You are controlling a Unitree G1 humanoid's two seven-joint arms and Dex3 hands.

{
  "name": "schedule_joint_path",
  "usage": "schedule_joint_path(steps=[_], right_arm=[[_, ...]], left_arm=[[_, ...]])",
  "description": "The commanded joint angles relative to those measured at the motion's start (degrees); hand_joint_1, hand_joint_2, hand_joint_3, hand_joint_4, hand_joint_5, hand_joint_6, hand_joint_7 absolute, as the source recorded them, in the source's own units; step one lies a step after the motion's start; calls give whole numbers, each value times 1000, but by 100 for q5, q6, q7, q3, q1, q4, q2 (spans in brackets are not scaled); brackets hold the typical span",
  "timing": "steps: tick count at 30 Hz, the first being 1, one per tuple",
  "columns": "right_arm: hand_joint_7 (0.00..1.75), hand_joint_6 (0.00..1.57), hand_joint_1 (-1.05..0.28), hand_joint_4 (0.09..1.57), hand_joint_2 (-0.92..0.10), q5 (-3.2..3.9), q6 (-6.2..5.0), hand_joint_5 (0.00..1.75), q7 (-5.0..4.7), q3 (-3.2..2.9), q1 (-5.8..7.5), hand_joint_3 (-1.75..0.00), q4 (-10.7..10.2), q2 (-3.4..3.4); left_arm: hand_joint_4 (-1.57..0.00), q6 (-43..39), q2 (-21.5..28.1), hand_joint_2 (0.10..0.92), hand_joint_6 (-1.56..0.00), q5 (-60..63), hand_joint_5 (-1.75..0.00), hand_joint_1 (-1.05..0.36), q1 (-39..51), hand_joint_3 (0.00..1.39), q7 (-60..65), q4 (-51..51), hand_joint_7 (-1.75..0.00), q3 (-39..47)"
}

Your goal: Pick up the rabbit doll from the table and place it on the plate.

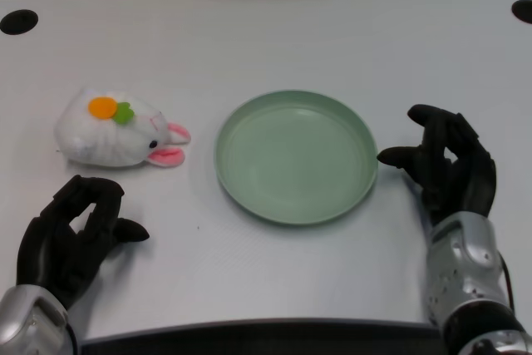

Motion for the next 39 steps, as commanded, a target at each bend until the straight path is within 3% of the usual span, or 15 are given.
schedule_joint_path(steps=[1,5,8,11,13,18,24,28,31,34,39], right_arm=[[1199,640,-405,811,-921,14,-57,1412,25,-40,-32,-424,122,-30],[1198,654,-415,846,-921,57,16,1391,-90,-96,-98,-388,156,-27],[1196,659,-412,867,-921,165,-17,1377,-33,-206,-109,-386,159,11],[1194,662,-425,879,-921,111,-108,1371,-61,-190,-81,-399,170,12],[1194,663,-429,882,-921,86,-112,1371,-104,-177,-81,-405,174,9],[1199,653,-411,873,-921,171,-55,1367,-149,-243,-105,-443,142,38],[1206,624,-402,828,-921,272,-42,1366,-89,-309,-145,-463,210,30],[1204,632,-396,838,-921,223,-61,1370,-114,-288,-163,-464,258,15],[1210,642,-405,838,-921,225,-62,1386,-81,-287,-177,-431,271,19],[1218,640,-414,834,-921,152,-74,1394,-138,-220,-157,-453,220,36],[1223,632,-409,843,-921,190,-103,1391,-126,-225,-137,-474,213,66]], left_arm=[[-487,34,-25,921,-373,21,-1746,-503,82,475,-1,36,-1720,-19],[-485,55,-29,921,-347,-5,-1746,-510,41,470,-3,67,-1745,-5],[-487,49,-15,921,-349,14,-1746,-528,50,454,-10,56,-1746,-20],[-483,55,-23,921,-349,-34,-1746,-517,57,454,-51,56,-1746,0],[-485,63,-28,921,-350,-69,-1746,-513,36,455,-72,92,-1746,22],[-489,19,-17,921,-342,-27,-1746,-532,-6,436,-60,128,-1746,29],[-485,-148,23,921,-333,145,-1746,-528,2,439,29,52,-1746,-23],[-498,-658,152,921,-336,677,-1746,-522,34,433,219,-91,-1741,-201],[-464,-1252,355,921,-321,1076,-1746,-536,22,434,199,-238,-1681,-323],[-421,-1602,593,921,-359,1256,-1746,-595,3,384,56,-528,-1509,-370],[-358,-1796,1014,921,-357,1333,-1632,-608,-41,322,-298,-1003,-1244,-429]])
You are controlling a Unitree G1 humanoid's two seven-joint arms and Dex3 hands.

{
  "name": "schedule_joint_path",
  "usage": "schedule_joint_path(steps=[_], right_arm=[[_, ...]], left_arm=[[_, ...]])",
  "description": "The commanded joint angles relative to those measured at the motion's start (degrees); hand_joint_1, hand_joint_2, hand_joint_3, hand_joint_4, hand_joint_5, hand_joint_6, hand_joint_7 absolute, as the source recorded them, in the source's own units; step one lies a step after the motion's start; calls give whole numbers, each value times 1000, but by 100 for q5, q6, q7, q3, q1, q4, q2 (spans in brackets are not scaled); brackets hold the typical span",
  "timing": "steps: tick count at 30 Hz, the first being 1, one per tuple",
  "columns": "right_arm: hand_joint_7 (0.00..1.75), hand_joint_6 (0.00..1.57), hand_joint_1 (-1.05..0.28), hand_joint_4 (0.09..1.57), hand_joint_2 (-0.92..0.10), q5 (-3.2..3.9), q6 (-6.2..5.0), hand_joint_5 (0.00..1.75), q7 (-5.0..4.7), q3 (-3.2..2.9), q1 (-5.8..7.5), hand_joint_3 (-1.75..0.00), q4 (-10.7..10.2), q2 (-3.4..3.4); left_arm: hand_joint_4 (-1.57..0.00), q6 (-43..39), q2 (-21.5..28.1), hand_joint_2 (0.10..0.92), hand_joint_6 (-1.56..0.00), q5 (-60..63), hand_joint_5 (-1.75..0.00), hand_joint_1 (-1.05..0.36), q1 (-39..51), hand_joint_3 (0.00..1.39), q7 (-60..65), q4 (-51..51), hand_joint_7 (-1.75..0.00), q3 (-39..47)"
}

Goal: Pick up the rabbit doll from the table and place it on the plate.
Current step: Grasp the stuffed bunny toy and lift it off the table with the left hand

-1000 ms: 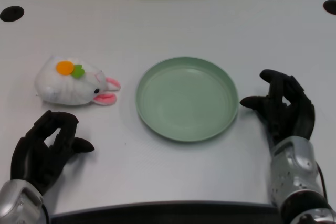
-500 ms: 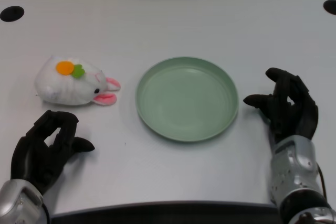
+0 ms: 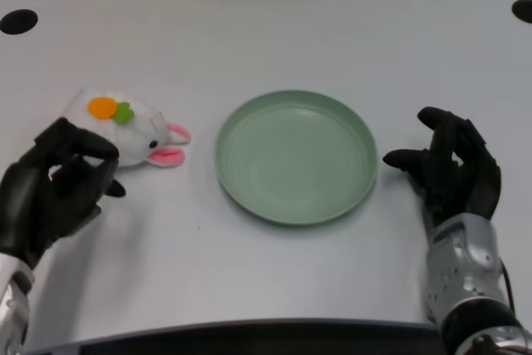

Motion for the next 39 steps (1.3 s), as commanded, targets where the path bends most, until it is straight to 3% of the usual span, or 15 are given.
schedule_joint_path(steps=[1,5,8,10,14,16,18,21,23,27,30,37,39], right_arm=[[1221,638,-411,849,-921,-2,-80,1384,-30,-9,-20,-465,-19,53],[1217,639,-413,834,-921,9,-86,1374,-50,-19,-14,-451,-41,83],[1216,627,-417,809,-921,-41,-69,1376,-79,23,5,-449,-79,81],[1227,621,-420,794,-921,-85,-56,1402,-102,65,27,-474,-113,82],[1233,622,-417,793,-921,-89,-22,1426,-154,65,1,-490,-107,85],[1228,617,-404,794,-921,-100,-20,1424,-160,78,3,-498,-111,84],[1221,608,-403,790,-921,-97,-48,1418,-97,80,12,-502,-72,66],[1213,623,-406,800,-921,-38,-79,1403,-84,25,-21,-478,-3,78],[1206,639,-411,812,-921,-41,-59,1390,-132,21,-24,-458,-9,95],[1188,652,-410,825,-921,-49,-138,1383,-76,9,-26,-451,48,84],[1184,664,-423,827,-921,28,-41,1380,-58,-38,-44,-415,26,101],[1183,653,-413,805,-921,-9,-113,1390,-35,18,13,-428,-81,116],[1186,645,-412,800,-921,-25,-54,1395,-110,36,20,-436,-153,126]], left_arm=[[-336,-132,344,921,-352,249,-1550,-595,-15,311,-109,-373,-1162,-99],[-304,-355,699,921,-337,664,-1319,-556,-97,291,-119,-639,-876,-191],[-299,-459,1063,921,-373,1163,-1119,-593,-287,242,-62,-813,-576,-291],[-242,-643,1327,921,-372,1476,-1046,-601,-523,199,-65,-729,-484,-360],[-189,-1057,2031,921,-347,2903,-1011,-653,-1001,192,370,-414,-424,-681],[-153,-1044,2289,921,-352,3399,-823,-686,-1192,163,474,-339,-288,-834],[-135,-946,2493,921,-342,3745,-701,-712,-1381,151,434,-304,-197,-990],[-66,-803,2816,921,-286,4254,-494,-772,-1762,105,285,-194,-69,-1269],[-19,-691,2972,921,-229,4469,-374,-810,-2040,69,96,-98,-23,-1457],[0,-479,3133,921,-130,4946,-203,-896,-2491,65,-169,90,-10,-1860],[1,-320,3120,918,-69,5058,-43,-955,-2790,58,-456,315,-6,-2117],[1,-144,2940,902,-35,5212,1,-1014,-3403,23,-752,1056,-5,-2645],[1,-93,2789,903,-34,5289,1,-1028,-3647,20,-801,1440,-4,-2859]])
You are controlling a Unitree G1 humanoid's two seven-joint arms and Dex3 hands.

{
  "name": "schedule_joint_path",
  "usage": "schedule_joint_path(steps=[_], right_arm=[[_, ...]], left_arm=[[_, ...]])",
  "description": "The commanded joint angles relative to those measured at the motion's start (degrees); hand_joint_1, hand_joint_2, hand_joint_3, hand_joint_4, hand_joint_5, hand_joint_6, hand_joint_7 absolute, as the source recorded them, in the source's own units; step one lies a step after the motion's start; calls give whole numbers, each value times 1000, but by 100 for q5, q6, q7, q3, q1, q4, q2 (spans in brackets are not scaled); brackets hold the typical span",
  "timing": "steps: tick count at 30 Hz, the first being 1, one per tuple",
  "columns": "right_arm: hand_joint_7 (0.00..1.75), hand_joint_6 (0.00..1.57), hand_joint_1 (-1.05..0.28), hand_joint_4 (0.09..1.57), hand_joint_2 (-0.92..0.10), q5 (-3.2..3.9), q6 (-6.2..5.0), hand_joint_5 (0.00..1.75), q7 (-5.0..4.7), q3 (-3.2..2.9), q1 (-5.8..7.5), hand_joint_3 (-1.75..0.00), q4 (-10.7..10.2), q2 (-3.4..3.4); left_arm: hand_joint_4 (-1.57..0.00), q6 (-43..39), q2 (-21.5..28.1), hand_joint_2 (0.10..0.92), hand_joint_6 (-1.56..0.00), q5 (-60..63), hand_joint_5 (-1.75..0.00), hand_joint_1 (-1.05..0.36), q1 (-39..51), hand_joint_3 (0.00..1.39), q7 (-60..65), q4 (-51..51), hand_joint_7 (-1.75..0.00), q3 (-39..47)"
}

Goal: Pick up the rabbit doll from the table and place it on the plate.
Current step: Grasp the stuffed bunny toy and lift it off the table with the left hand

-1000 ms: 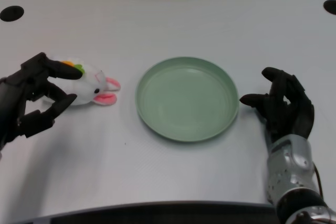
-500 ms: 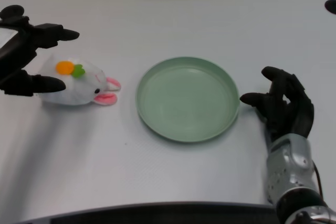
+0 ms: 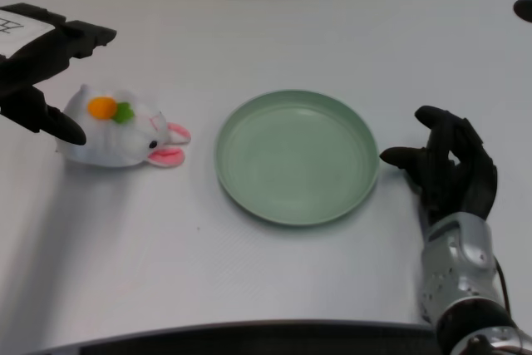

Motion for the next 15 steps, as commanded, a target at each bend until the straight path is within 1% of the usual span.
schedule_joint_path(steps=[1,4,6,8,10,12,14,15], right_arm=[[1188,642,-413,797,-921,-40,29,1397,-61,39,24,-439,-109,38],[1214,618,-412,771,-921,-62,62,1426,-89,61,35,-459,-116,13],[1219,614,-408,773,-921,-25,96,1433,-76,36,31,-467,-112,-2],[1219,613,-403,775,-921,-9,105,1431,-61,26,32,-475,-117,-5],[1220,613,-405,780,-921,-47,128,1431,-108,57,44,-483,-151,-17],[1220,612,-406,783,-921,-63,139,1431,-136,70,49,-491,-171,-27],[1221,617,-407,784,-921,-49,111,1427,-116,57,51,-493,-159,-35],[1221,616,-408,785,-921,-36,119,1427,-98,51,51,-496,-164,-36]], left_arm=[[1,55,-219,904,-34,139,1,-1033,-409,19,-80,554,-5,-348],[1,-9,-333,908,-41,199,1,-1046,-587,17,75,952,-8,-544],[-23,-30,-508,905,-51,284,-12,-1048,-753,12,299,1440,-12,-715],[-34,-62,-590,899,-59,305,-19,-1048,-873,8,435,1741,-16,-815],[-32,-17,-758,896,-60,301,-18,-1048,-1045,5,546,2174,-16,-920],[-28,-19,-898,893,-59,328,-17,-1048,-1196,2,651,2539,-16,-1032],[-46,-41,-1064,881,-71,437,-27,-1045,-1358,0,805,2943,-21,-1220],[-51,-47,-1153,876,-75,510,-31,-1043,-1441,0,890,3156,-22,-1334]])
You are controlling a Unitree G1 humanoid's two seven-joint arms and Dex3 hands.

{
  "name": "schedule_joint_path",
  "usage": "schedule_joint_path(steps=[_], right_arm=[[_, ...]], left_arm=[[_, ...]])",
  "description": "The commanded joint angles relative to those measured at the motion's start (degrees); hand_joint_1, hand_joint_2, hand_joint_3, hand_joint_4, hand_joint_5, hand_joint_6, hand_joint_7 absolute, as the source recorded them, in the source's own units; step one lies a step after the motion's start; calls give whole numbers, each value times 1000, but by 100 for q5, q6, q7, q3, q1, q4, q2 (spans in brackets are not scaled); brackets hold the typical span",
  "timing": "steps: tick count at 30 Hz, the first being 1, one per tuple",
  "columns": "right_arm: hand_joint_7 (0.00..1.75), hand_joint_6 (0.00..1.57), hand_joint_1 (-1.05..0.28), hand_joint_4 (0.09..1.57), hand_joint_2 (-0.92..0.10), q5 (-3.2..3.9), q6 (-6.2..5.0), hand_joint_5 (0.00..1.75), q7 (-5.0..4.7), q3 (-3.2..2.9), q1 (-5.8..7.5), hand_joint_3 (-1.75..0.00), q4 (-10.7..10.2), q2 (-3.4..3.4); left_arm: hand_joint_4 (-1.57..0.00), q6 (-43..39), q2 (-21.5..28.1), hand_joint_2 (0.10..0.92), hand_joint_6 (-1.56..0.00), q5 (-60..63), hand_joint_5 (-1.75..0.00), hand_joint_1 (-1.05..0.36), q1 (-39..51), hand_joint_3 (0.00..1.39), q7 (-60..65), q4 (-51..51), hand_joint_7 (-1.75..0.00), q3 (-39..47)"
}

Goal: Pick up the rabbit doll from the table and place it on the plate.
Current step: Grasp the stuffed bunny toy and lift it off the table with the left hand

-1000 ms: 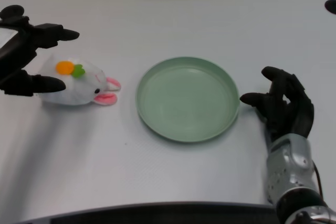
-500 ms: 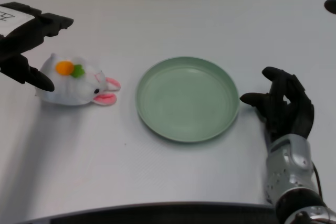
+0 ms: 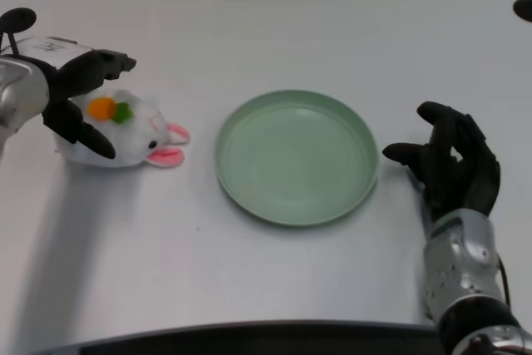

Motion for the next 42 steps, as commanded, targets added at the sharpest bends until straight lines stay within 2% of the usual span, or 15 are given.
schedule_joint_path(steps=[1,6,8,12,16,19,23,27,30,33,34,36,37,39,42], right_arm=[[1221,614,-409,788,-921,4,50,1428,15,-4,46,-499,-38,1],[1216,640,-417,821,-921,52,77,1411,68,-46,44,-480,-3,-17],[1205,652,-416,830,-921,79,20,1397,138,-81,54,-465,47,-20],[1171,680,-414,844,-921,76,-9,1378,68,-118,28,-444,108,-15],[1155,690,-408,848,-921,91,-56,1380,236,-132,6,-470,193,-67],[1154,700,-402,855,-921,117,-20,1372,240,-164,-25,-468,238,-79],[1147,699,-405,852,-921,107,-79,1358,257,-195,-46,-465,317,-85],[1126,712,-405,877,-921,117,-124,1350,321,-229,-56,-449,375,-80],[1113,719,-408,884,-921,88,-151,1344,299,-221,-64,-448,389,-80],[1112,726,-414,892,-921,74,-147,1340,286,-201,-59,-446,333,-67],[1117,709,-406,881,-921,76,-151,1342,297,-199,-55,-463,320,-65],[1121,694,-400,860,-921,64,-157,1341,299,-201,-61,-466,378,-92],[1124,694,-401,858,-921,50,-184,1343,328,-194,-54,-467,403,-107],[1128,700,-404,865,-921,34,-189,1348,333,-183,-51,-473,417,-119],[1128,710,-409,869,-921,57,-150,1345,310,-194,-64,-464,395,-109]], left_arm=[[-54,-31,-251,876,-78,202,-34,-1042,-327,2,254,606,-24,-337],[-86,-84,-481,890,-102,550,-56,-1048,-561,8,719,1324,-33,-855],[-93,-117,-516,887,-104,701,-62,-1048,-611,4,922,1522,-32,-1066],[-120,-122,-602,857,-137,955,-79,-1017,-648,0,1248,1845,-40,-1444],[-130,-138,-640,846,-152,1081,-85,-1001,-644,1,1581,2015,-36,-1677],[-126,-106,-664,842,-160,1182,-87,-969,-649,1,1809,2105,-31,-1847],[-143,-104,-676,840,-183,1283,-97,-925,-647,0,2165,2185,-30,-2006],[-237,-171,-674,832,-262,1260,-150,-854,-624,0,2508,2242,-48,-2052],[-387,-292,-678,796,-394,1156,-238,-751,-550,1,2882,2260,-78,-1977],[-503,-327,-669,795,-580,1227,-384,-656,-491,1,3346,2269,-100,-2039],[-494,-343,-665,787,-689,1247,-740,-577,-471,2,3496,2275,-254,-2057],[-471,-392,-664,796,-618,1239,-1115,-482,-427,2,3759,2307,-720,-2060],[-498,-412,-667,805,-594,1240,-1196,-437,-407,4,3900,2325,-844,-2067],[-569,-458,-669,822,-584,1250,-1278,-360,-369,7,4209,2356,-927,-2086],[-657,-434,-689,763,-651,1288,-1579,-298,-312,1,4605,2404,-1043,-2128]])
